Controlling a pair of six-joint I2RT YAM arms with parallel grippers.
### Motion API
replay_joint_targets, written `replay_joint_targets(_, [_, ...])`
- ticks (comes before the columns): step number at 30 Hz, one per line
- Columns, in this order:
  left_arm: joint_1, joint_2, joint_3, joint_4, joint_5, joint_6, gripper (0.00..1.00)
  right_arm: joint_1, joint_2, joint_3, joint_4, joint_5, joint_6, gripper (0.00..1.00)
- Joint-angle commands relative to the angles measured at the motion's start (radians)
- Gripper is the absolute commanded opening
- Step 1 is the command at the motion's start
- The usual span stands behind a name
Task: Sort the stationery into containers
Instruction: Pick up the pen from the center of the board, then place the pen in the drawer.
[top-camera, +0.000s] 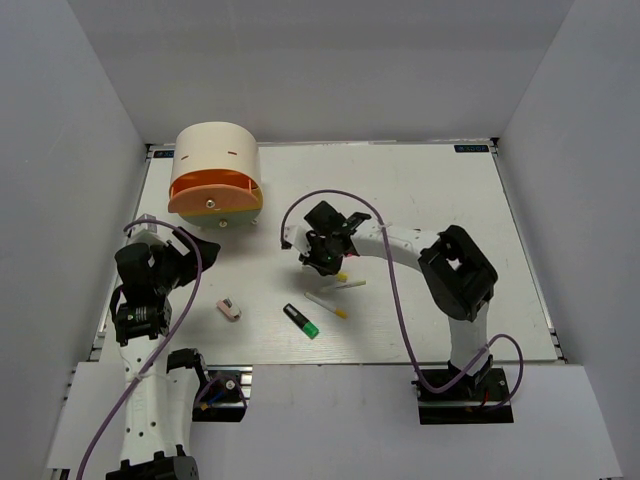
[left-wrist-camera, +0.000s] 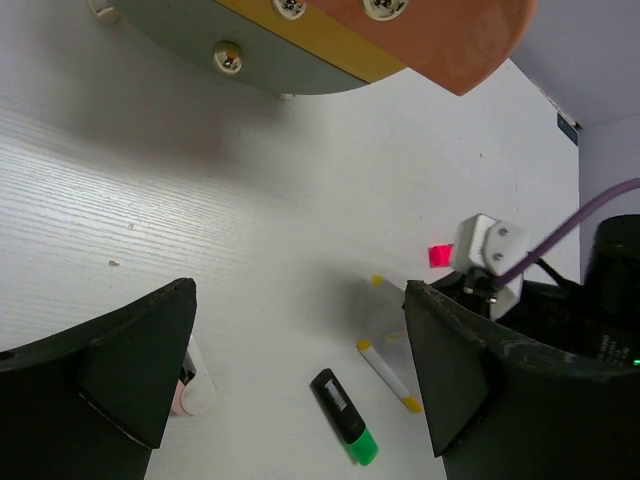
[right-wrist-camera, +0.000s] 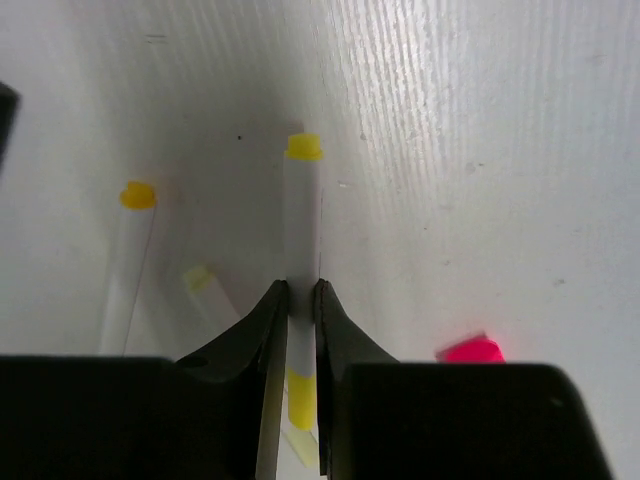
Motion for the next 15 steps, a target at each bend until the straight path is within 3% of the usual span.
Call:
replay_joint_targets(1, [-0.005, -0.01, -0.014, 0.034, 0.015, -0.015, 0.95, -0.026, -0.136, 0.092, -0.049, -0.097, -0.093, 0.0])
replay_joint_targets(8, [-0.005, -0.01, -0.034, 0.064, 0.024, -0.024, 0.95, -0.052, -0.18, 0.357, -0.003, -0.229, -0.139, 0.0])
replay_joint_targets(15, [-0.005, -0.01, -0.043, 0.074, 0.033, -0.024, 0.95, -0.051, -0.063, 0.603, 0.18, -0.358, -0.043, 0.0])
